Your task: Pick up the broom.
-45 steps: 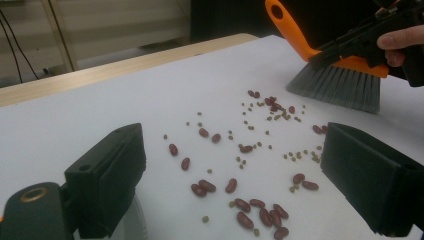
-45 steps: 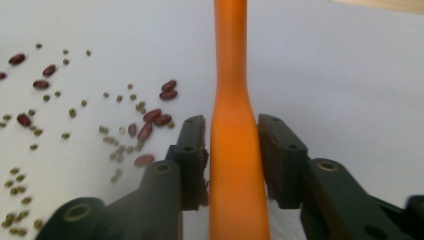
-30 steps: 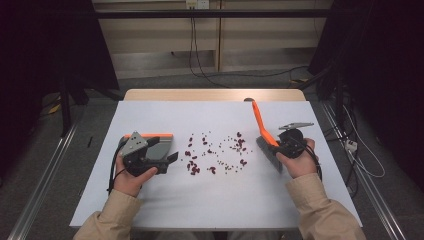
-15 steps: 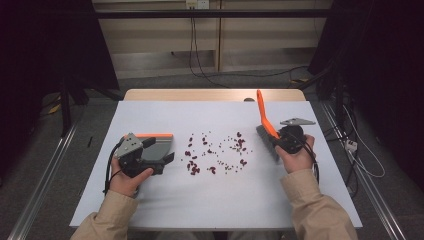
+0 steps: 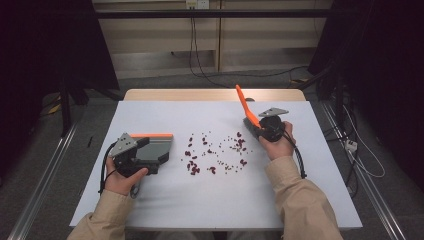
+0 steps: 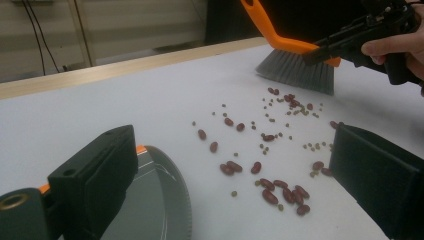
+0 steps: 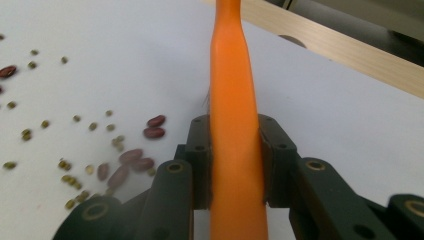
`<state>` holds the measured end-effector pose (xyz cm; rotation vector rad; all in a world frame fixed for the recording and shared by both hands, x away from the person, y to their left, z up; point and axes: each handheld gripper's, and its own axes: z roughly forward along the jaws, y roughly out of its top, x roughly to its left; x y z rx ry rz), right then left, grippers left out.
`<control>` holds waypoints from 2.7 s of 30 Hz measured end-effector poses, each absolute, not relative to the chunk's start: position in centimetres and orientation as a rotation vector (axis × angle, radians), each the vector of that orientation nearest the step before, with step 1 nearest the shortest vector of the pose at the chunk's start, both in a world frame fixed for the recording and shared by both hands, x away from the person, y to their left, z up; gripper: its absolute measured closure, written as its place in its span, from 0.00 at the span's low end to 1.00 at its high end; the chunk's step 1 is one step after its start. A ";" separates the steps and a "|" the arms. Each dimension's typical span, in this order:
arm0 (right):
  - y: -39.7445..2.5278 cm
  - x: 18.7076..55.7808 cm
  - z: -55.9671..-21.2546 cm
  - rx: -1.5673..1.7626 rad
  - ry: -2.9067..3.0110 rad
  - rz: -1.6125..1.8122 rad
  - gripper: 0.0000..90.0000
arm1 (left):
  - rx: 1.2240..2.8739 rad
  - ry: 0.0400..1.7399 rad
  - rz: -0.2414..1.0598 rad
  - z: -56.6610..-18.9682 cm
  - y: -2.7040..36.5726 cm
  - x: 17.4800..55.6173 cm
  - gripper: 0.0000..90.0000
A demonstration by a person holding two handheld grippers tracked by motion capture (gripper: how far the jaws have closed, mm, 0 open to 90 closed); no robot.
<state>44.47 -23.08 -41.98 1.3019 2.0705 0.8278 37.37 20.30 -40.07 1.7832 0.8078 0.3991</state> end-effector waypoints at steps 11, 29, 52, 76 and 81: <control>-21.3 42.8 -41.7 1.190 2.170 0.803 0.79 | 1.771 0.806 0.407 -40.1 20.6 37.2 0.06; -18.1 40.0 -41.6 1.077 2.241 0.832 0.79 | 1.779 0.793 0.409 -40.0 20.3 37.0 0.06; -19.0 41.4 -40.0 1.009 2.235 1.047 0.79 | 1.776 0.806 0.397 -40.1 20.4 36.9 0.06; -15.7 47.6 -42.2 0.687 2.424 1.002 0.79 | 1.757 0.872 0.418 -40.5 21.8 36.6 0.06; -15.3 45.9 -42.2 0.631 2.447 0.985 0.79 | 1.752 0.872 0.419 -40.4 21.8 36.6 0.06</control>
